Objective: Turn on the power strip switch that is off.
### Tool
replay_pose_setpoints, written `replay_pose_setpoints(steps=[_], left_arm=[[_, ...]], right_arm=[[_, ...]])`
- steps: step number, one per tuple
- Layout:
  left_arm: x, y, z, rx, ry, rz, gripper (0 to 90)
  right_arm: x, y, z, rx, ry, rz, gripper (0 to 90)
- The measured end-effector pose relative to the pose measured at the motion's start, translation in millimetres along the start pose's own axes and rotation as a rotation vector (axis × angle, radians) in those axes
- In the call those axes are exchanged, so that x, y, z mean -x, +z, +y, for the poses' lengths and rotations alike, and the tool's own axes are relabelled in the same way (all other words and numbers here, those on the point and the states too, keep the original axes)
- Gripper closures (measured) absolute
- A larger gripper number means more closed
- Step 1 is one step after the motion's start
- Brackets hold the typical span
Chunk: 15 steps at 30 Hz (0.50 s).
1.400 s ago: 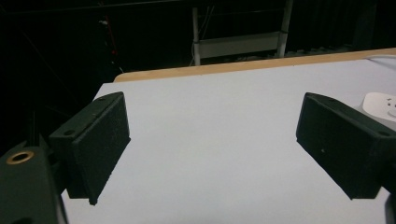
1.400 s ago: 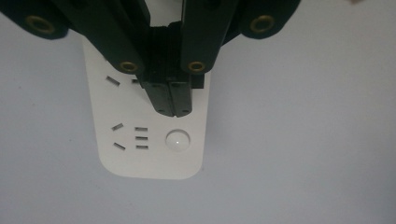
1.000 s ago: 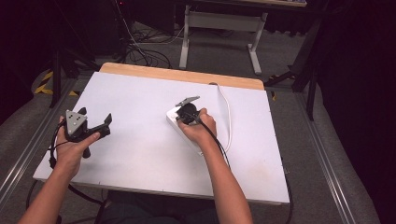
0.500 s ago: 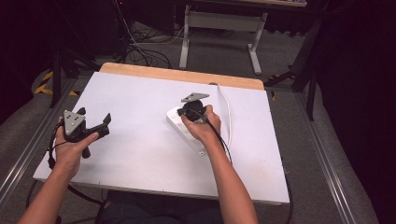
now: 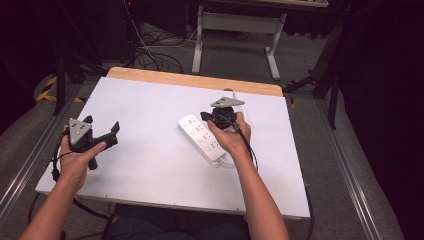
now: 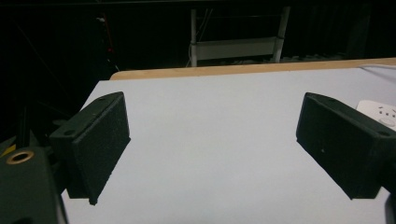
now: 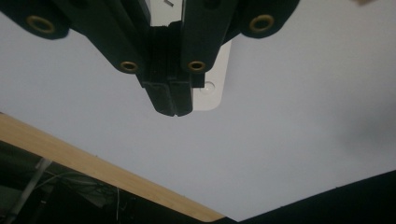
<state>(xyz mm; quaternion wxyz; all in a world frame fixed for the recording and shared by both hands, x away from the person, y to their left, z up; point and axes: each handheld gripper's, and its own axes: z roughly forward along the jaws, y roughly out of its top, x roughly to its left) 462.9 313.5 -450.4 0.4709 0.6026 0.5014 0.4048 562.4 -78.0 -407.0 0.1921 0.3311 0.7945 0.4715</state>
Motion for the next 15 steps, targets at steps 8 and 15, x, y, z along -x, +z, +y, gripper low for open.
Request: replay_pose_setpoints(steps=[8,15], left_arm=[[0.8,0.9,-0.6,-0.002,0.005,0.003,10.5],[0.7,1.4,-1.1,-0.008,0.007,0.003,10.6]], right_arm=[[9.5,-27.5,-6.4,0.098,0.009,0.028,90.0],[21.0,-48.1,-14.0,0.158,0.029,0.023,90.0]])
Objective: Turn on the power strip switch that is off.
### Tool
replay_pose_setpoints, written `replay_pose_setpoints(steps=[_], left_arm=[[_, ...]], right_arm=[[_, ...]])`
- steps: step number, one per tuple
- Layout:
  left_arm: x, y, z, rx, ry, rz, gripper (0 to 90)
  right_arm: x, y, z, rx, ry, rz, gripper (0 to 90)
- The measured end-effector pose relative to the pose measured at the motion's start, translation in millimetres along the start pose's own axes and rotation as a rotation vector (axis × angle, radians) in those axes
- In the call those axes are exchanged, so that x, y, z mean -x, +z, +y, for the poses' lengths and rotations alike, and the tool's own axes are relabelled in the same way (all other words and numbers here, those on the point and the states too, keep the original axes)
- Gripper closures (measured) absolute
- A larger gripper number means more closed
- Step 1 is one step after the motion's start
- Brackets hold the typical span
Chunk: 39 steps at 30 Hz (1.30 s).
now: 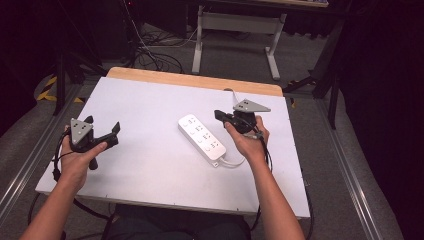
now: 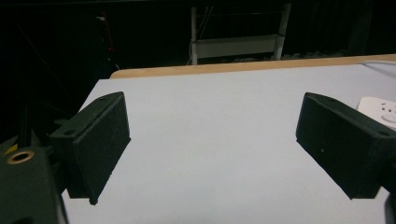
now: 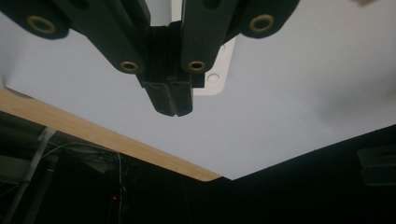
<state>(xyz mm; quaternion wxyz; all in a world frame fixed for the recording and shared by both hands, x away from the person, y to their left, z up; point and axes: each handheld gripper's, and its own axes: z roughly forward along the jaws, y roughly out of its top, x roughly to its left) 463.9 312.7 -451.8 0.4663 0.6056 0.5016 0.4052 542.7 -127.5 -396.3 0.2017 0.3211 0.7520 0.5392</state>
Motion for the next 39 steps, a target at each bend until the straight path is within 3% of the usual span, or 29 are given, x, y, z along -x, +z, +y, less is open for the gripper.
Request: replay_pose_setpoints(steps=[6,13,17,30,39], left_arm=[[-0.1,0.3,-0.2,0.000,-0.002,0.000,10.6],[0.3,0.3,-0.3,-0.004,0.000,0.001,10.6],[0.8,0.5,-0.4,-0.005,-0.001,0.002,10.6],[1.0,0.4,0.1,0.000,-0.004,-0.001,10.7],[3.2,0.0,0.9,0.007,-0.002,-0.008,10.8]], right_arm=[[4.1,-19.8,-6.6,0.076,-0.009,0.039,90.0],[10.8,-54.6,-17.0,0.217,-0.013,0.022,90.0],[17.4,-70.7,-26.2,0.264,-0.006,-0.005,90.0],[22.5,-91.3,-44.7,0.320,0.019,-0.039,90.0],[22.2,-93.3,-53.7,0.296,0.024,-0.055,90.0]])
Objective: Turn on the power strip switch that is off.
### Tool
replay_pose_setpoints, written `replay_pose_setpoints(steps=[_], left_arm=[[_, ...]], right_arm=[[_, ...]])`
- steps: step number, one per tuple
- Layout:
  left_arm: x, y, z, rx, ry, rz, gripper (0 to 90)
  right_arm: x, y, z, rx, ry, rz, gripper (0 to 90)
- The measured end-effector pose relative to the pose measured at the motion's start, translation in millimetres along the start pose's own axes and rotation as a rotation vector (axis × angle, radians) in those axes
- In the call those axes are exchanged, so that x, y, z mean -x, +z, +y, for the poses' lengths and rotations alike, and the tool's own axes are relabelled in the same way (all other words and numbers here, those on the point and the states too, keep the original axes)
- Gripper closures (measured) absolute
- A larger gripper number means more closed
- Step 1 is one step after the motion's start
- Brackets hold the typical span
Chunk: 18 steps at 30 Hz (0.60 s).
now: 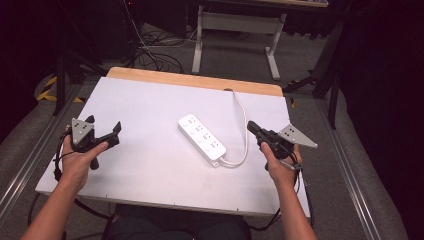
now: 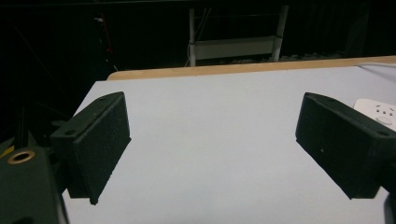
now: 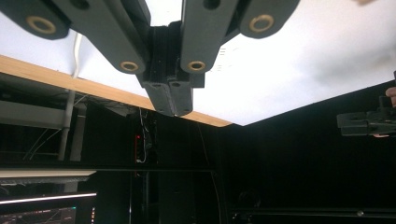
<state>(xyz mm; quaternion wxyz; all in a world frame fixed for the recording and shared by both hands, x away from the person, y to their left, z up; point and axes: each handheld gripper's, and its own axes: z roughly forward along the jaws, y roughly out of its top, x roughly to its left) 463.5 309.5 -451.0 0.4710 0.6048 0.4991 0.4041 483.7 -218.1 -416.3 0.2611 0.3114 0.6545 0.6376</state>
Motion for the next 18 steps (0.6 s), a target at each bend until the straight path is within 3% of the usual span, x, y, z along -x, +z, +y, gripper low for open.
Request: replay_pose_setpoints(steps=[18], left_arm=[[-0.2,-3.7,1.2,0.010,-0.006,-0.001,10.9]], right_arm=[[-8.8,-5.2,0.4,0.022,-0.030,-0.012,90.0]])
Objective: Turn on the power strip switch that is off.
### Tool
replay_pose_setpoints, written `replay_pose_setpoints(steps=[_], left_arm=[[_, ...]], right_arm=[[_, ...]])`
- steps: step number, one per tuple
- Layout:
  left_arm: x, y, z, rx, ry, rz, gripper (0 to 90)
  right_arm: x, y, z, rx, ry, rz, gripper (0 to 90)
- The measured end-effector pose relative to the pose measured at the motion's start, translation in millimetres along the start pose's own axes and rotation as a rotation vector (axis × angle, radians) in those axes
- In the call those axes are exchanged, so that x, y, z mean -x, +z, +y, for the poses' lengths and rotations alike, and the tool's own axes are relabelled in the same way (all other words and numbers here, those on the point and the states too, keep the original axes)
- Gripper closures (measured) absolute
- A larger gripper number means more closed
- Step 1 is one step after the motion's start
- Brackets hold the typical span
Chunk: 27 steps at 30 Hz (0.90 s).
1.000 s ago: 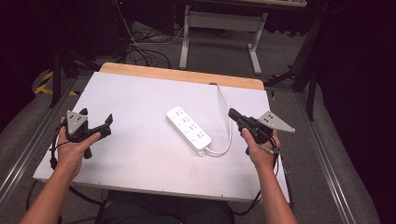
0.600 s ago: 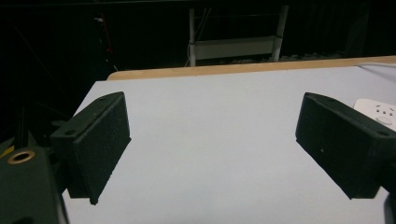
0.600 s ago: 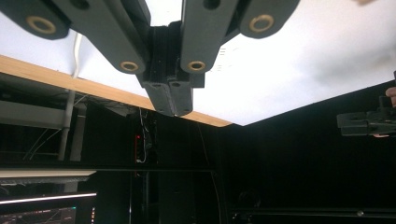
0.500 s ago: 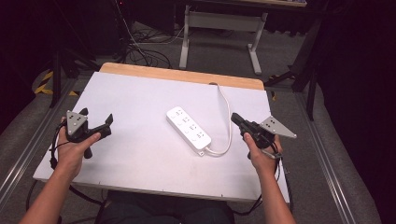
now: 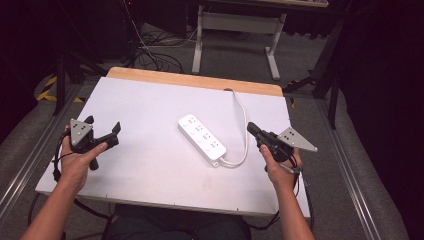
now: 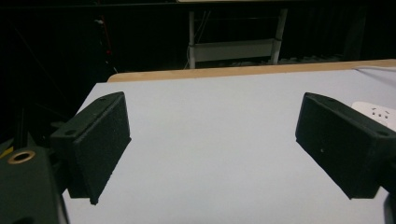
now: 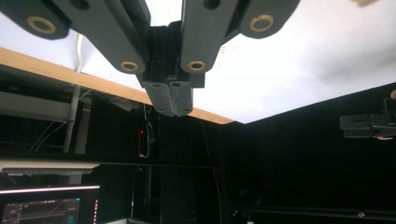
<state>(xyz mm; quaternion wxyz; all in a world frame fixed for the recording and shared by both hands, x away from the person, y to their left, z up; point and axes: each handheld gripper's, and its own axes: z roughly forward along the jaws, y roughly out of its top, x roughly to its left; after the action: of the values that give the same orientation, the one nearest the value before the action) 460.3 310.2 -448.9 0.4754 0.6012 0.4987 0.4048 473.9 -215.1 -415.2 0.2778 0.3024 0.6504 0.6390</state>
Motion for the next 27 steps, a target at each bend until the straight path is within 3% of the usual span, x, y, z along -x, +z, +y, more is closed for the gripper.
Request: replay_pose_setpoints(steps=[3,5,8,18,22,27], left_arm=[[-0.1,-0.3,0.2,0.001,-0.004,0.001,10.9],[-0.1,-0.3,0.4,0.002,-0.002,0.001,10.9],[0.6,-0.2,0.7,0.000,0.000,-0.002,10.9],[1.2,0.1,1.1,0.000,-0.004,-0.004,10.9],[0.8,0.0,1.0,0.007,-0.010,-0.004,10.9],[0.8,-0.4,1.2,0.009,-0.010,-0.006,10.8]], right_arm=[[-2.3,-3.6,-0.3,0.006,-0.006,-0.006,89.9],[-3.3,-5.4,-1.2,0.007,-0.005,-0.012,82.7],[-4.0,-8.8,-1.6,0.013,-0.002,-0.014,79.6],[-0.5,-13.7,-4.1,0.042,0.002,-0.086,55.1],[-0.6,-12.1,-4.8,0.090,0.020,-0.095,43.5],[0.2,-11.6,-5.4,0.106,0.033,-0.113,37.6]])
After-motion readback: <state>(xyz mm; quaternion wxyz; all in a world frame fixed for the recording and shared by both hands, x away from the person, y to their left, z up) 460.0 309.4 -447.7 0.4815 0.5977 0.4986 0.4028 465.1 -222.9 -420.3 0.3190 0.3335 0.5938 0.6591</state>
